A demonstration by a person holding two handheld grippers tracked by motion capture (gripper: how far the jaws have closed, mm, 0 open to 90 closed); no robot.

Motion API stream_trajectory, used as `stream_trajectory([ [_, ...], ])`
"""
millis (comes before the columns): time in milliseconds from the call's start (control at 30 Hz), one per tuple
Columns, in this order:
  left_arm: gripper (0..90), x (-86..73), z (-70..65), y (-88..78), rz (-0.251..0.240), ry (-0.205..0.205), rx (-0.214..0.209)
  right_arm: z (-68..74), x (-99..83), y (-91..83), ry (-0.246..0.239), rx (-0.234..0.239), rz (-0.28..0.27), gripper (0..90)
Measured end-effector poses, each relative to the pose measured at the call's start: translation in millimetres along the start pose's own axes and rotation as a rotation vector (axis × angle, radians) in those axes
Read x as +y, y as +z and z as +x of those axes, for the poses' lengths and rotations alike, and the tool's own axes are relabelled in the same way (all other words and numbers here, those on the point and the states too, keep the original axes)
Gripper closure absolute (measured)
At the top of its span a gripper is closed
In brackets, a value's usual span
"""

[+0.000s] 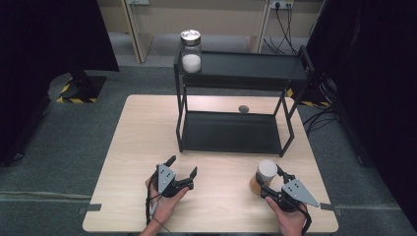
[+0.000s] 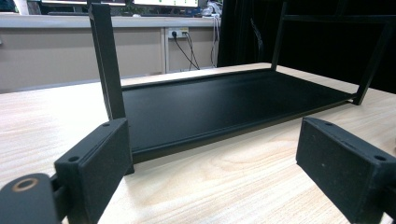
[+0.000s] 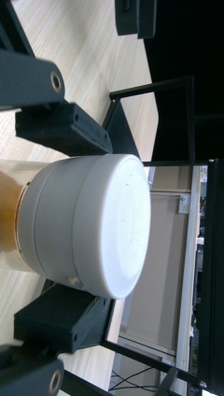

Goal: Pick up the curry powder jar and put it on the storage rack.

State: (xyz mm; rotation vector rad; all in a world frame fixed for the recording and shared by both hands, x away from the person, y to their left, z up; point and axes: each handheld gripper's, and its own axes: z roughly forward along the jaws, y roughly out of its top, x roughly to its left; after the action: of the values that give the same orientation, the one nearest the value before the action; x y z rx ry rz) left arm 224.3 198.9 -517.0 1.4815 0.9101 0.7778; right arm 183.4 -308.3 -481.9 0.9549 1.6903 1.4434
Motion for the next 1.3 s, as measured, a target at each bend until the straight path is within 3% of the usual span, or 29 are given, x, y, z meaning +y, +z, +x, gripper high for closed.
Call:
stream_trajectory([
  [433, 9.9, 0.0, -0.1, 0.0, 0.0, 0.0, 0.0, 5.6, 4.1, -2.3, 0.012, -0.029, 0.001, 33.8],
  [733, 10.0, 0.1, -0.5, 0.1, 0.0, 0.001, 0.002, 8.4, 23.7, -8.0, 0.009, -0.056, -0.081, 33.9],
  [1300, 10.0, -1.1, -1.1, -0.4, -0.007, 0.0, 0.005, 7.4, 56.6, 2.7, 0.014, -0.118, -0.179, 33.8],
])
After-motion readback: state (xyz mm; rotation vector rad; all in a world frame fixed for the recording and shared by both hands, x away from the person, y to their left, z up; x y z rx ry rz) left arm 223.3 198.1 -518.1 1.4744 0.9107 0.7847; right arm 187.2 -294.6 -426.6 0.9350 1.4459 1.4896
